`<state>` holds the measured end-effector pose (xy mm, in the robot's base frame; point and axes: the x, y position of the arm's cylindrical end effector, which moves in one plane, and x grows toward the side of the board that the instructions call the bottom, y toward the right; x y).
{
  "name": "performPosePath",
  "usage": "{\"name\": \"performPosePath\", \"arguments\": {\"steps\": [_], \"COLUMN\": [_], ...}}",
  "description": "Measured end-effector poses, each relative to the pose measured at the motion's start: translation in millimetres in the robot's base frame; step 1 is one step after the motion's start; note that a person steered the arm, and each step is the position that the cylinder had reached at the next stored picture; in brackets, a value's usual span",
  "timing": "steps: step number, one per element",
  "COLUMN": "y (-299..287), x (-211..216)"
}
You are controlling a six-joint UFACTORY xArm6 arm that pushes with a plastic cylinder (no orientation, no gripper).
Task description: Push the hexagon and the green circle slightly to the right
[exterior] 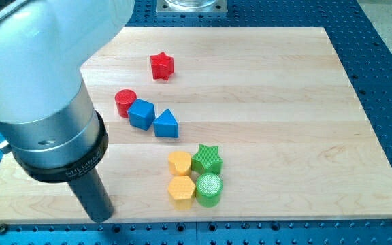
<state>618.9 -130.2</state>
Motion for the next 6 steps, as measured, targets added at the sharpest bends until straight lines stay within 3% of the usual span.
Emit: {"name": "performPosePath", "arguments": {"steps": [5, 6], "y": [240.6, 242.8], "x": [-0.9, -0.1]}}
